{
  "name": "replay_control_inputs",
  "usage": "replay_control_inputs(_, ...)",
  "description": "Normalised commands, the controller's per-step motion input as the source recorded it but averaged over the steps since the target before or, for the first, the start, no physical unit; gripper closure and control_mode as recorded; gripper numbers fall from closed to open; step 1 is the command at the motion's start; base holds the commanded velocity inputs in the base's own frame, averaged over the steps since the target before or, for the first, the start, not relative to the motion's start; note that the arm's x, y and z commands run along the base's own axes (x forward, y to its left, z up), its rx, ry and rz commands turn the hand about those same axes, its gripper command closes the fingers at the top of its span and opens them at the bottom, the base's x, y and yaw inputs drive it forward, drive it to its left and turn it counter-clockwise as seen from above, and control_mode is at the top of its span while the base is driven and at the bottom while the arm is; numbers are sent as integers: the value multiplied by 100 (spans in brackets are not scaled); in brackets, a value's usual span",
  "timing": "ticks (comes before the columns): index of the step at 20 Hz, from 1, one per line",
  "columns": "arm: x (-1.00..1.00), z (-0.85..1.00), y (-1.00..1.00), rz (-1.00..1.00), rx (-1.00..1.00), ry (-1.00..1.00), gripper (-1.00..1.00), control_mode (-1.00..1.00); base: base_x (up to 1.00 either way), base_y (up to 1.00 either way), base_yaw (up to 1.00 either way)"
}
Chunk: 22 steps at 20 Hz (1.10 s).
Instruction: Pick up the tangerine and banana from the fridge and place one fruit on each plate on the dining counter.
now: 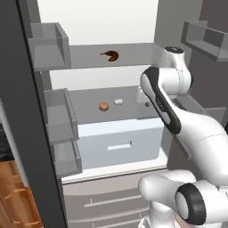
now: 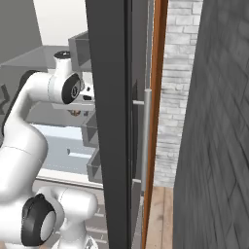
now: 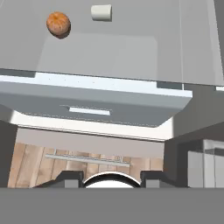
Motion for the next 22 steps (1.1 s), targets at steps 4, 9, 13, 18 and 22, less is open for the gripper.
replay_control_inputs(4, -36, 0, 23, 3, -7, -15, -100, -100, 0, 0, 0)
replay_control_inputs(9, -25, -31, 85, 2, -26, -21, -100, -100, 0, 0, 0)
replay_control_inputs(13, 14, -56, 79, 0, -1, -2, -100, -100, 0, 0, 0)
replay_control_inputs(18, 17, -16, 16, 2, 7, -1, -100, -100, 0, 0, 0)
replay_control_inputs(22, 64, 0, 0, -1, 13, -1, -100, -100, 0, 0, 0)
